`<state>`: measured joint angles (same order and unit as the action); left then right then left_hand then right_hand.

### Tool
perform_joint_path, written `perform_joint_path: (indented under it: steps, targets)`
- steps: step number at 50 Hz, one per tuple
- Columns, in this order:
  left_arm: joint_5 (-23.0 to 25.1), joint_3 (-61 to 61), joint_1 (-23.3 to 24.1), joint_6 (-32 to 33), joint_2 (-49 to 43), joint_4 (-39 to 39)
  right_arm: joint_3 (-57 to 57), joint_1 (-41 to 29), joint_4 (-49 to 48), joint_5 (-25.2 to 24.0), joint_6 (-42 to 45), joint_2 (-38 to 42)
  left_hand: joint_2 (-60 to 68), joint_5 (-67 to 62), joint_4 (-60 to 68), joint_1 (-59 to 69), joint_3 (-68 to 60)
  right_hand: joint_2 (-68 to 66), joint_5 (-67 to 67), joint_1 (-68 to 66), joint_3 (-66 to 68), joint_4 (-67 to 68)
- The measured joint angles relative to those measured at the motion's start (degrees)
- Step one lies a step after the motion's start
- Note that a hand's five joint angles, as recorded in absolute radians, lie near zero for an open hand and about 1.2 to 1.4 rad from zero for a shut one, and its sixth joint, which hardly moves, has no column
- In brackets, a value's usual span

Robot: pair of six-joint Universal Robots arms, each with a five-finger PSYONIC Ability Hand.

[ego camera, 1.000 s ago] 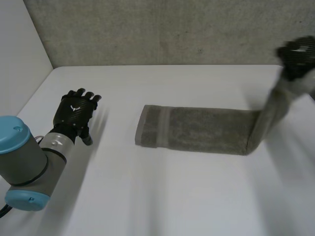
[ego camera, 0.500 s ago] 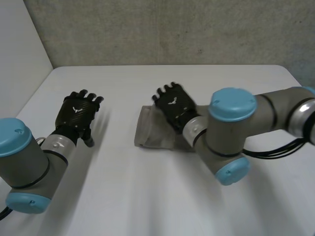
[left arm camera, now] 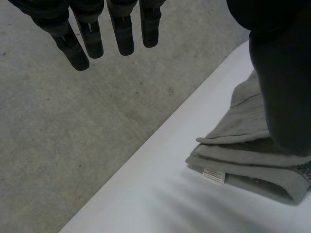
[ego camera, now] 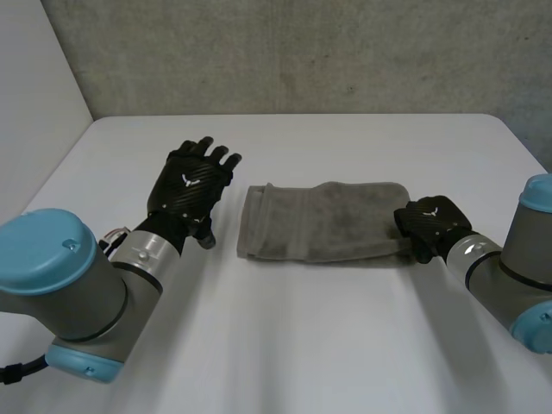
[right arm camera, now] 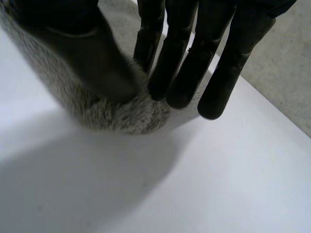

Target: Fold the towel.

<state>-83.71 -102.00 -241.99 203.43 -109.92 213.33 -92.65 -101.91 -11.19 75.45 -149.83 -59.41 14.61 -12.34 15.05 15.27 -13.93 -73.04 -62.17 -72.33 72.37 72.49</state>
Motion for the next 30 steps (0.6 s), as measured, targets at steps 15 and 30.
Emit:
perform_joint_path:
  steps: [15, 30]
  targets:
    - [-0.21, 0.32, -0.92, -0.08, 1.88, -0.35, 10.31, -6.4, 1.03, 1.29, 4.58, -5.14, 0.0, 0.01, 0.0, -0.13, 0.0, -1.83, -3.74, -2.45, 3.87, 3.85]
    - [-4.41, 7.03, -2.79, -2.41, 4.21, -0.61, 29.05, -31.29, 1.4, -2.83, 10.0, 12.88, 0.0, 0.16, 0.0, -0.14, 0.0, 3.16, 1.84, 2.34, -1.57, -1.9]
